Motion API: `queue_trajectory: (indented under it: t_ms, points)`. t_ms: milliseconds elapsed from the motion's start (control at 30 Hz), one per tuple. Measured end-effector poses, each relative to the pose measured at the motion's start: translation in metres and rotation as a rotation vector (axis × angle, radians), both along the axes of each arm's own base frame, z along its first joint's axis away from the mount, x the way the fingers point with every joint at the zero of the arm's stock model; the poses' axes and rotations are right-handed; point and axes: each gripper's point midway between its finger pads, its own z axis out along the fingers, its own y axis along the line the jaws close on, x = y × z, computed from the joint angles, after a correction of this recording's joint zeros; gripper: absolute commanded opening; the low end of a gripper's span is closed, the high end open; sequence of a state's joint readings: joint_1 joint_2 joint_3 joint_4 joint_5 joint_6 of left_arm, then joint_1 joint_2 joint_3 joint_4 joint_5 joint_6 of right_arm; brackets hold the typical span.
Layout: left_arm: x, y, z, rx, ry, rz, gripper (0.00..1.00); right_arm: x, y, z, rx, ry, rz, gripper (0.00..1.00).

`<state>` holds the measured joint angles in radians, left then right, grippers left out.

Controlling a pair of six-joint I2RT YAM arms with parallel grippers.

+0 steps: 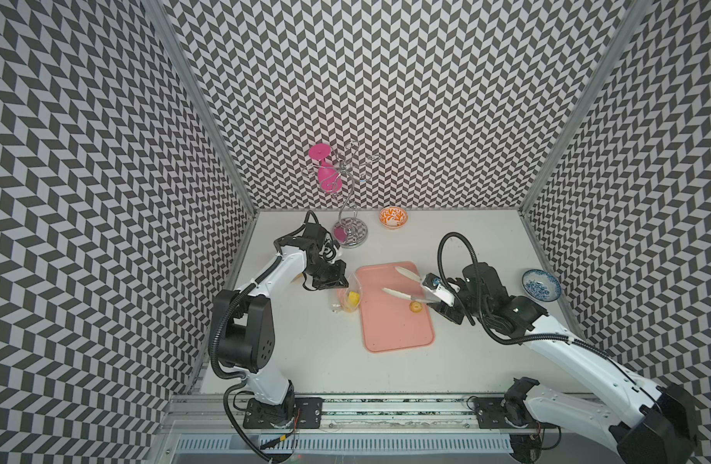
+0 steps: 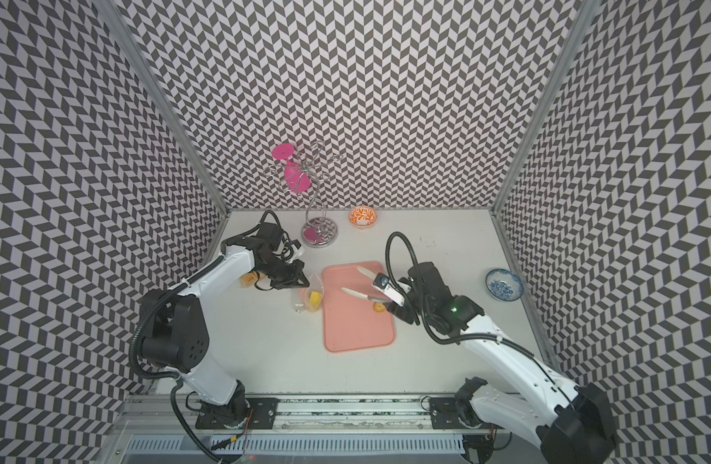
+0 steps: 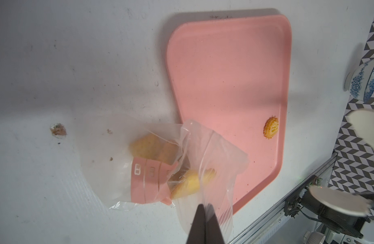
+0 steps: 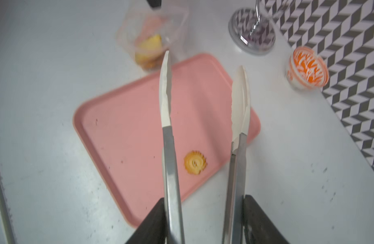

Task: Put the cookies into a resealable bag to prevent moisture
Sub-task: Pick up the cookie from the tray.

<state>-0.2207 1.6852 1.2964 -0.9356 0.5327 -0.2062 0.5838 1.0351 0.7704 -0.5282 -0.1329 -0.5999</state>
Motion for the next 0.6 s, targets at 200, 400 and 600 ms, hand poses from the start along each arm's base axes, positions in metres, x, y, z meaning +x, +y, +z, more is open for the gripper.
queue_trajectory:
  t_ms: [200,400,600]
  points:
    - [-0.002,-0.007,-0.002,-0.009,0.004,-0.018,0.00,-0.026,-0.037,-0.049,-0.171,0.108,-0.045,0.53]
    - [-0.006,-0.012,-0.007,-0.018,0.010,-0.032,0.00,-0.026,-0.047,-0.062,-0.213,0.127,-0.071,0.52]
    - [-0.009,-0.012,-0.012,-0.020,0.018,-0.032,0.00,-0.020,-0.044,-0.066,-0.219,0.138,-0.074,0.50]
